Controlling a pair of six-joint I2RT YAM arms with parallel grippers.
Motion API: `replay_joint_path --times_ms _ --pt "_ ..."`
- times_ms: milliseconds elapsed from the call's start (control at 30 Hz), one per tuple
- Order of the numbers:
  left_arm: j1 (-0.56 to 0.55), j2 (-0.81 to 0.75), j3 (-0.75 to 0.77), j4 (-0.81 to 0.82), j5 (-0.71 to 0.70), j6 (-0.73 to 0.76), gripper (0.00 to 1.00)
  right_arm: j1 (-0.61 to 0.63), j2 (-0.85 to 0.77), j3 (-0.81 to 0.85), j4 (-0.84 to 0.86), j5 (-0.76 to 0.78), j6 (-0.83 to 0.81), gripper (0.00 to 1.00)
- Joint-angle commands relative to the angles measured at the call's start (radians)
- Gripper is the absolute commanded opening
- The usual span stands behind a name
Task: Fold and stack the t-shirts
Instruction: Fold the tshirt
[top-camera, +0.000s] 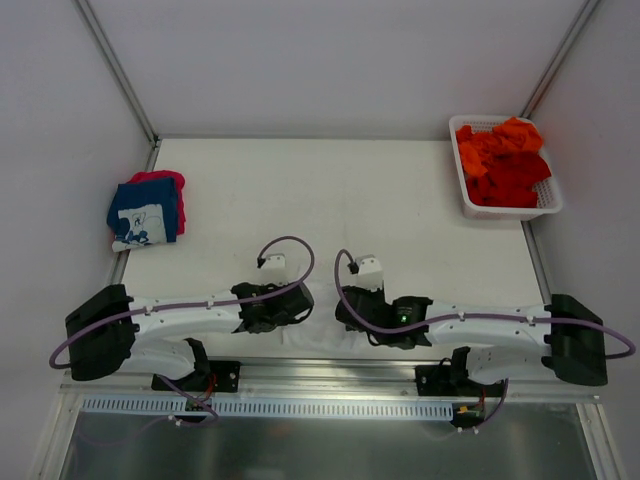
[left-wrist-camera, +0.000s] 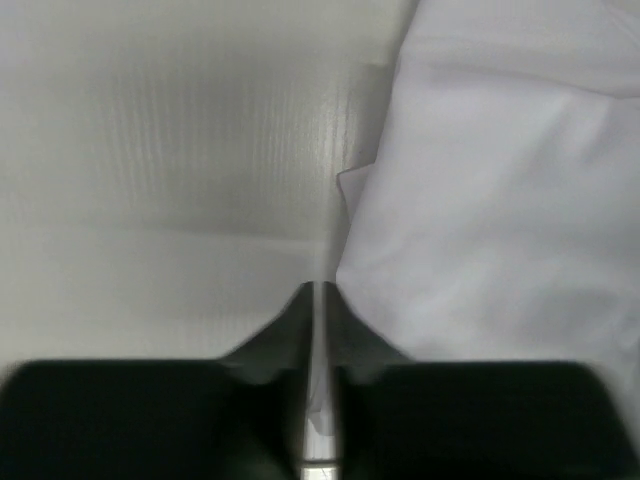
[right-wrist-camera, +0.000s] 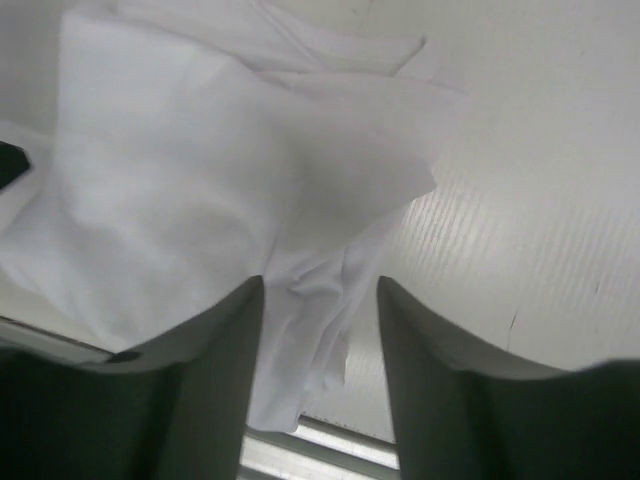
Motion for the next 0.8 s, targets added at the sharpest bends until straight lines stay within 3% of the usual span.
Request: replay_joint_path --times_ms 0,67,133,300,433,567,767 --pt "-0.013 -0.086 0.072 -0.131 -0.062 0.063 0.24 0.011 -0.134 0.077 -0.149 0.105 -0.005 0.58" --pt "-0.013 -0.118 0.08 -0.139 -0.085 0.084 0.68 0.016 -0.182 0.082 -0.217 0.119 0.016 0.66" --pt "-0.013 -0.163 0.078 -0.141 -0.1 0.104 0.91 0.019 -0.253 0.059 -0.232 0.111 0.053 0.7" --pt "-0.011 -0.184 0.037 -0.144 -0.114 0.08 0.91 0.022 -0.337 -0.12 -0.153 0.053 0.153 0.71" --pt "-0.013 -0.125 0.011 -0.144 -0.054 0.028 0.91 0.042 -0.296 -0.182 -0.119 0.022 0.245 0.71" --pt "-0.013 -0.112 -0.034 -0.135 -0.039 -0.011 0.83 0.093 -0.215 -0.194 -0.065 0.04 0.32 0.71" --pt "-0.014 -0.359 -0.179 -0.03 -0.019 0.002 0.76 0.11 -0.191 -0.249 0.077 0.038 0.342 0.71"
